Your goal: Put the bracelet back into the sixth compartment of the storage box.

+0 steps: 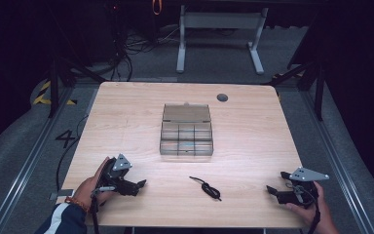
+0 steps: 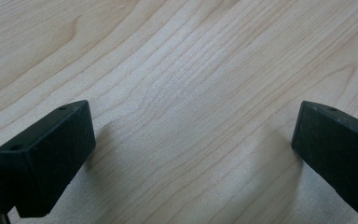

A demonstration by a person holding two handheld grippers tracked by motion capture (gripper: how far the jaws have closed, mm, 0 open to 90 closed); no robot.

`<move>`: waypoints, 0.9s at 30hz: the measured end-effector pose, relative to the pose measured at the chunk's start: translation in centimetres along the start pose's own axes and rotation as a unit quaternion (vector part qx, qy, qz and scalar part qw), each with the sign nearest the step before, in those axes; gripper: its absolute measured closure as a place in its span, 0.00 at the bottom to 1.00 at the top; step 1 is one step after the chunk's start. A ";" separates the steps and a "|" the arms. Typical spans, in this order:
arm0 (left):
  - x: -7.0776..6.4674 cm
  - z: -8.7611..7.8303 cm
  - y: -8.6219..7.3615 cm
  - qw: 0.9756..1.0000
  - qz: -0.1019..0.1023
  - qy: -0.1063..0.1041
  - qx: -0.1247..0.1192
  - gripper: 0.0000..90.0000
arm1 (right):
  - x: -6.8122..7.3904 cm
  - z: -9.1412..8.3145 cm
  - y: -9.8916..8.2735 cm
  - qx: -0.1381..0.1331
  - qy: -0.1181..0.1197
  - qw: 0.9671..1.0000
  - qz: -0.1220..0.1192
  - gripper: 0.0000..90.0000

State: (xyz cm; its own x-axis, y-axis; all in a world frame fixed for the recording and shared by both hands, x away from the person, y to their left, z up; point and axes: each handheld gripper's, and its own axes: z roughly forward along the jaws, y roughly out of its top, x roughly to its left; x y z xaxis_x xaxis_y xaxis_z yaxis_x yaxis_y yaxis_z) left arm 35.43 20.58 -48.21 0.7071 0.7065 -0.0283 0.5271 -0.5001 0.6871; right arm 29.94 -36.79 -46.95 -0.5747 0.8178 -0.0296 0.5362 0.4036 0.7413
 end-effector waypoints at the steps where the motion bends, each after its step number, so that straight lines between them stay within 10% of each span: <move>1: 0.0 0.0 0.0 1.000 0.000 0.000 0.000 0.00 | 0.0 0.0 0.0 0.000 0.000 1.000 0.000 0.21; 12: 0.0 0.0 0.0 1.000 0.000 0.000 0.000 0.00 | 0.1 0.0 0.1 0.001 -0.002 1.000 0.002 0.21; 27: 0.0 0.0 0.0 1.000 0.000 0.000 0.000 0.00 | 1.2 -0.7 3.3 0.072 0.031 0.996 -0.040 0.27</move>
State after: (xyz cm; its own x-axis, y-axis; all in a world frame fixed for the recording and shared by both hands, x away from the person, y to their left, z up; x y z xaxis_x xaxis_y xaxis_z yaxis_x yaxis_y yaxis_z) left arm 35.46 20.60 -48.20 0.7076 0.7060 -0.0280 0.5266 -0.5005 0.6871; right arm 30.62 -34.75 -44.06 -0.6543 0.7551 -0.0407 0.5669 0.5254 0.6345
